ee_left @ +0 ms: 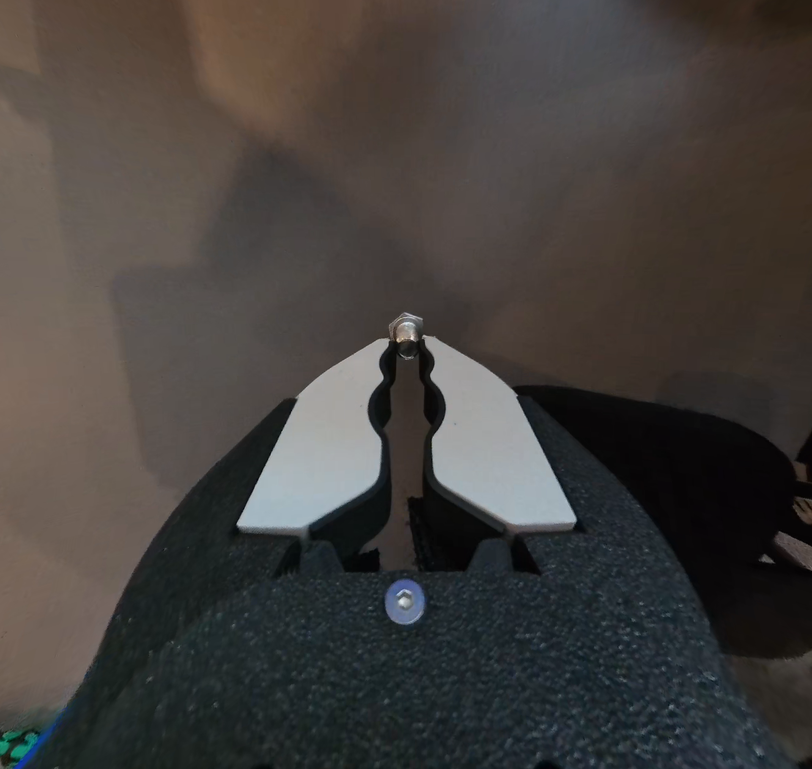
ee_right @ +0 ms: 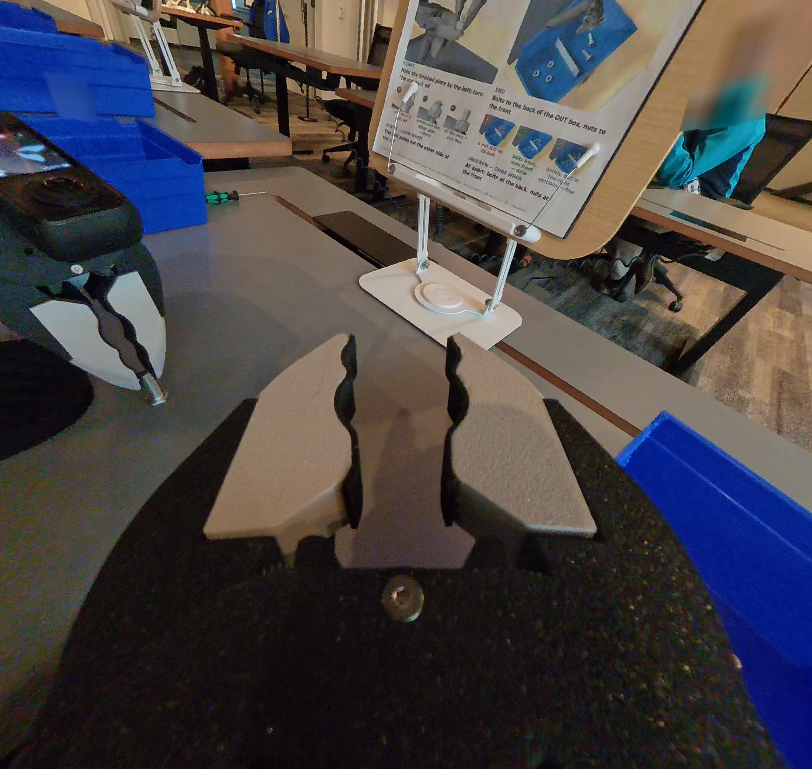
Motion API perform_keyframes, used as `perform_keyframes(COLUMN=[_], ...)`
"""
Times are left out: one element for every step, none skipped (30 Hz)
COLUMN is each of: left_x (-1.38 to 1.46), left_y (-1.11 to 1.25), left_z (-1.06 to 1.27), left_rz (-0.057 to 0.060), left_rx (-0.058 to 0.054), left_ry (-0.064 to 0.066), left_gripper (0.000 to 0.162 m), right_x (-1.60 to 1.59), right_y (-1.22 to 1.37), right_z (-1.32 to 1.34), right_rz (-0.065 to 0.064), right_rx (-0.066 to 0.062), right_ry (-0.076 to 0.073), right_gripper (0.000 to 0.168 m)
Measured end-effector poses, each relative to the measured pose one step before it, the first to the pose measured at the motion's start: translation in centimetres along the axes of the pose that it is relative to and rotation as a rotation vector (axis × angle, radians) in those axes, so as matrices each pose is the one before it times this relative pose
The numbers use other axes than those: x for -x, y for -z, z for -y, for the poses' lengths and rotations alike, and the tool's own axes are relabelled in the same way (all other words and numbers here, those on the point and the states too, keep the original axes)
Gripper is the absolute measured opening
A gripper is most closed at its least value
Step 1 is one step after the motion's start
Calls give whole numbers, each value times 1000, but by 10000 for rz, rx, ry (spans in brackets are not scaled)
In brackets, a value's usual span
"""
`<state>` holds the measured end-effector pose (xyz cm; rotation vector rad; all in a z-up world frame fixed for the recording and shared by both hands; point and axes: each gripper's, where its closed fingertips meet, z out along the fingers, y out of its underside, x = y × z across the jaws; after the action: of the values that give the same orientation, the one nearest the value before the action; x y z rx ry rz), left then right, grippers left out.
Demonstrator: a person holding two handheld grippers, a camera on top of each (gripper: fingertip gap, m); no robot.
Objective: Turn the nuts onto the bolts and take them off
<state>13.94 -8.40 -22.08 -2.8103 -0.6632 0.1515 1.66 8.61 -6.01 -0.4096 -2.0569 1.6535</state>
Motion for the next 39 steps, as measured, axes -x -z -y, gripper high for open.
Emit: perform_keyframes(left_x=[-109,-94,-80,-28,-16,-35,-6,19,3,-39,-4,9,-13,-32,13,22,-2,-8,7,-8,-6,26,0,18,113,192,210,298,415,498,630,741,927,1198,1431,1663,1911,2165,2246], left_y=[-171,-133,-121,-96,-76,-57,-26,4,12,14,-10,-35,-30,-34,-28,-10,4,47,84,94,114,130,157,212,302,415,563,714,860,997,1148,1288,1436,1543,1620,1642,1625,1555,1443], left_z=[70,53,11,17,17,13,20,21,14,-33,-25,2,12,18,48,72,72,103,103,66,-3,-21,-21,-4,46,51,40,44,16,-48,-119,-160,-215,-363,-570,-750,-868,-995,-1104], left_rz=[-42,-39,-35,-20,-20,-36,-20,-4,-22,-46,-24,-1,-23,-31,0,18,0,-2,2,-13,-12,15,5,20,95,141,137,165,197,199,216,228,281,360,393,402,450,517,483], left_rx=[30,37,40,31,3,-3,1,-1,17,44,37,18,12,4,-16,-32,-51,-80,-92,-64,-32,-32,-45,-88,-160,-221,-270,-335,-381,-383,-384,-397,-399,-319,-187,-65,18,99,188], left_ry=[-29,-29,-27,-15,1,12,15,15,25,14,-13,-10,15,14,7,16,22,28,33,27,13,19,25,41,95,143,148,157,192,224,234,210,179,228,304,335,333,317,294], left_gripper=[10,10,10,10,10,10,10,10,10,10,10,10,10,10,10,10,11,13,15,16,18,20,23,29,36,42,44,44,45,45,44,42,42,43,46,49,50,48,47], right_x=[-7,17,33,23,-17,-33,-41,-29,-16,-3,-19,-16,-17,5,4,-14,-5,-3,-5,6,12,9,23,9,-2,7,2,29,-2,-15,1,35,57,97,124,128,159,148,57], right_y=[-27,-24,-26,-8,7,22,42,29,18,12,4,3,-8,7,11,20,9,20,1,-1,2,-7,-4,-12,5,18,26,13,-9,-6,-38,-76,-101,-115,-102,-26,38,69,71], right_z=[-36,-15,-11,-11,-12,-5,24,49,47,7,-27,-40,-31,1,19,29,20,10,-2,2,-3,0,-12,-16,-20,13,48,30,4,-15,-41,-45,-61,-67,3,192,367,378,269], right_rz=[-5,11,21,11,-8,-22,-17,-5,1,7,0,-9,-5,6,5,-1,-3,-6,-3,2,4,4,3,0,1,-6,-2,4,-6,-21,-6,5,11,27,14,-24,-24,-22,-57], right_rx=[17,7,4,3,9,10,-12,-34,-31,-11,11,25,17,-2,-11,-12,-9,-1,1,-1,2,2,6,18,24,6,-17,-14,8,15,16,18,27,32,6,-95,-190,-178,-118], right_ry=[4,-10,-15,-2,9,8,-1,-16,-27,-17,-1,5,1,-3,-12,-8,4,8,3,-5,-9,1,13,9,-2,-2,7,13,4,-2,-2,-10,-17,3,44,133,221,230,194], right_gripper=[38,38,38,38,38,38,38,38,38,38,38,38,38,38,38,38,38,38,38,38,38,38,38,38,38,38,38,38,38,38,38,38,38,38,37,35,34,34,34])
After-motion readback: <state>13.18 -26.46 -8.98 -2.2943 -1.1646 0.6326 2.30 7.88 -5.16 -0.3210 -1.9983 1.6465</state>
